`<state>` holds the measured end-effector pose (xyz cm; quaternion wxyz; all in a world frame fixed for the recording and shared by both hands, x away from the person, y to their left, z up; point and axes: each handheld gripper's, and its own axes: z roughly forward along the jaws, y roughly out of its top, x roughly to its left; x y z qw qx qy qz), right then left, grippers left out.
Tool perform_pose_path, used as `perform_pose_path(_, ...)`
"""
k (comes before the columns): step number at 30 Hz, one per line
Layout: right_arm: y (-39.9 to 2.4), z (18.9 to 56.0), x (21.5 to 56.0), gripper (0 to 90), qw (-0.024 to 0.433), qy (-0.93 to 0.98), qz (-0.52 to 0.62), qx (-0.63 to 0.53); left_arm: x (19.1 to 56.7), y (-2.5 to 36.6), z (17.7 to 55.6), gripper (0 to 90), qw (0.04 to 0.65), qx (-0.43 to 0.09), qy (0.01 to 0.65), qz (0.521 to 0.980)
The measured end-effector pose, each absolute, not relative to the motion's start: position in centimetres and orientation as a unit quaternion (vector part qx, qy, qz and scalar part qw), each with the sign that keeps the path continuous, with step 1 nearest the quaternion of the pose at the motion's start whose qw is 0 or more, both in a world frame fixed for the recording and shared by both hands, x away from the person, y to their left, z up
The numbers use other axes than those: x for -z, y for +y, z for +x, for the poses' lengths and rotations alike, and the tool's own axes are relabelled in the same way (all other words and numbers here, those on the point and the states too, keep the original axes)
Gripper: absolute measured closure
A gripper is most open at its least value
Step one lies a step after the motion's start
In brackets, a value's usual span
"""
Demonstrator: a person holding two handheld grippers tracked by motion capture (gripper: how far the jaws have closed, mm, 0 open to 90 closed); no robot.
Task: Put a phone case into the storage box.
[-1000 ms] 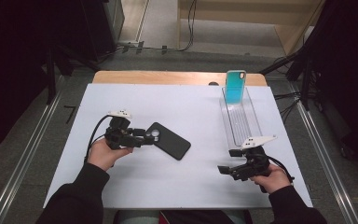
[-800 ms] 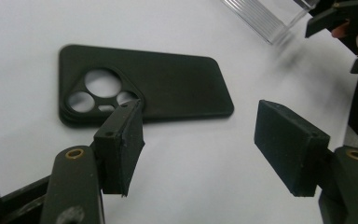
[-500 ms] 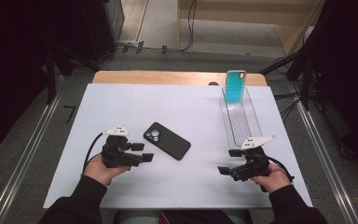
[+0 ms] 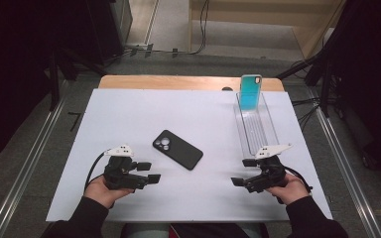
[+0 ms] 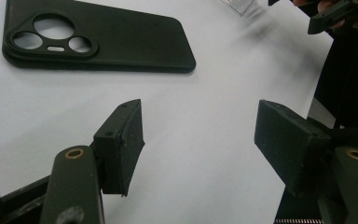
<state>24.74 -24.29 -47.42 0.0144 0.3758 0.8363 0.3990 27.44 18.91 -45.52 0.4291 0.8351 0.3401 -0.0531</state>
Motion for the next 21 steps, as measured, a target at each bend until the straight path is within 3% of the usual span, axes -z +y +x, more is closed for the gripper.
perform_pose_path(7, -23.9, 25.1, 46.5, 12.2, 0.007, 0.839, 0.370, -0.398, 45.5, 19.1, 27.6, 26.2, 0.433, 0.063, 0.340, 0.832)
perform_pose_path(21, -23.0, 26.4, 44.8, 12.2, 0.005, 0.830, 0.366, -0.421, 45.3, 19.2, 27.5, 22.3, 0.439, 0.065, 0.337, 0.831)
